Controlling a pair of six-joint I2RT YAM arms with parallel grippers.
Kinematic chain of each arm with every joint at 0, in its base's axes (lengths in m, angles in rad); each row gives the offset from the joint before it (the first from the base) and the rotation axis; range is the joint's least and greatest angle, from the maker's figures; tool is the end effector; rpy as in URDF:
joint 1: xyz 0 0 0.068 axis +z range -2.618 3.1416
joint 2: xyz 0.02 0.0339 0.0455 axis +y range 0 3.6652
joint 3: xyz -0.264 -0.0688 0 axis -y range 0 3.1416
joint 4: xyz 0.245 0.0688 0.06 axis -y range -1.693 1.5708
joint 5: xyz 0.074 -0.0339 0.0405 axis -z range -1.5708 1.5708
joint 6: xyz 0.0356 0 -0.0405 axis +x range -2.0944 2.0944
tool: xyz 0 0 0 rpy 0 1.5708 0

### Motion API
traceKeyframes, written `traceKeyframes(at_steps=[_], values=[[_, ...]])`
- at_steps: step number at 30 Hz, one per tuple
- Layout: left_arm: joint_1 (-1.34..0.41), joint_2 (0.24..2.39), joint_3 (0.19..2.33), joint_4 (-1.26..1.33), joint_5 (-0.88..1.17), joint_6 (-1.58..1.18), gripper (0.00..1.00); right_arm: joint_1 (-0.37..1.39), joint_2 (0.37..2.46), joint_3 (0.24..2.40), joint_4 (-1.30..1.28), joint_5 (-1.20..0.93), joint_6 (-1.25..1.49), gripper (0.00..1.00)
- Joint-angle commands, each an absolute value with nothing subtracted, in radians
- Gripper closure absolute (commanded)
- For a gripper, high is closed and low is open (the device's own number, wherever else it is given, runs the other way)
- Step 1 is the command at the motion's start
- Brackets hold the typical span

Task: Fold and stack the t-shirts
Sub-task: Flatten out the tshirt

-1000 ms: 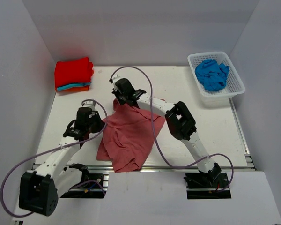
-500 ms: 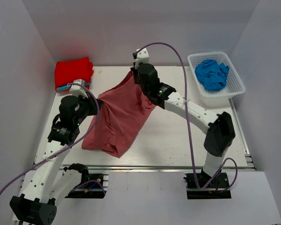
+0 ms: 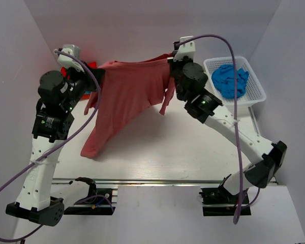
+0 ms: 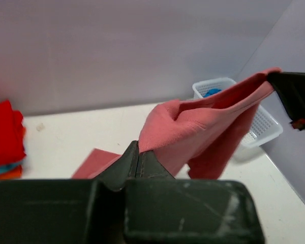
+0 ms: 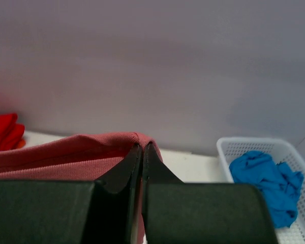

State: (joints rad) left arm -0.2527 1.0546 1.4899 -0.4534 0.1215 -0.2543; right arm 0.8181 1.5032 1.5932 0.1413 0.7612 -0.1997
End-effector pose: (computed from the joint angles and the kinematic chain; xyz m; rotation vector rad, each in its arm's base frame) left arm 0.1886 -0.0531 0.4988 0.0947 1.6076 -0.4906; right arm 0.2489 0.2298 0.4815 -0.0576 1.4029 0.0040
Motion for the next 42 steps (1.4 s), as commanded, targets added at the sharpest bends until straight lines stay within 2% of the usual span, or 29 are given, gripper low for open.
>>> traceKeyframes(at_steps=[1, 10, 18, 21, 26, 32, 42], values=[[-0.252, 1.06, 1.63, -0.494, 0.12, -0.157, 1.0, 0.81, 1.422, 1.658, 0.232, 0.813, -0.308, 1.0], [-0.252, 1.114, 1.894, -0.569, 0.146, -0.069, 1.0, 0.813, 1.35, 1.817, 0.184, 0.68, -0.391, 1.0], [-0.252, 1.114, 2.071, -0.56, 0.265, -0.028, 1.0, 0.815, 1.267, 1.957, 0.086, 0.427, -0.442, 1.0], [-0.242, 1.114, 2.12, -0.56, 0.281, -0.028, 1.0, 0.818, 1.244, 2.003, 0.078, 0.391, -0.463, 1.0], [-0.242, 1.132, 2.183, -0.571, 0.209, -0.017, 1.0, 0.815, 1.18, 2.031, 0.086, 0.335, -0.492, 1.0], [-0.242, 1.072, 2.198, -0.537, 0.324, -0.017, 1.0, 0.813, 1.079, 2.02, 0.025, 0.198, -0.453, 1.0], [-0.233, 1.014, 2.195, -0.497, 0.431, -0.035, 1.0, 0.808, 0.977, 1.988, 0.002, 0.11, -0.428, 1.0]])
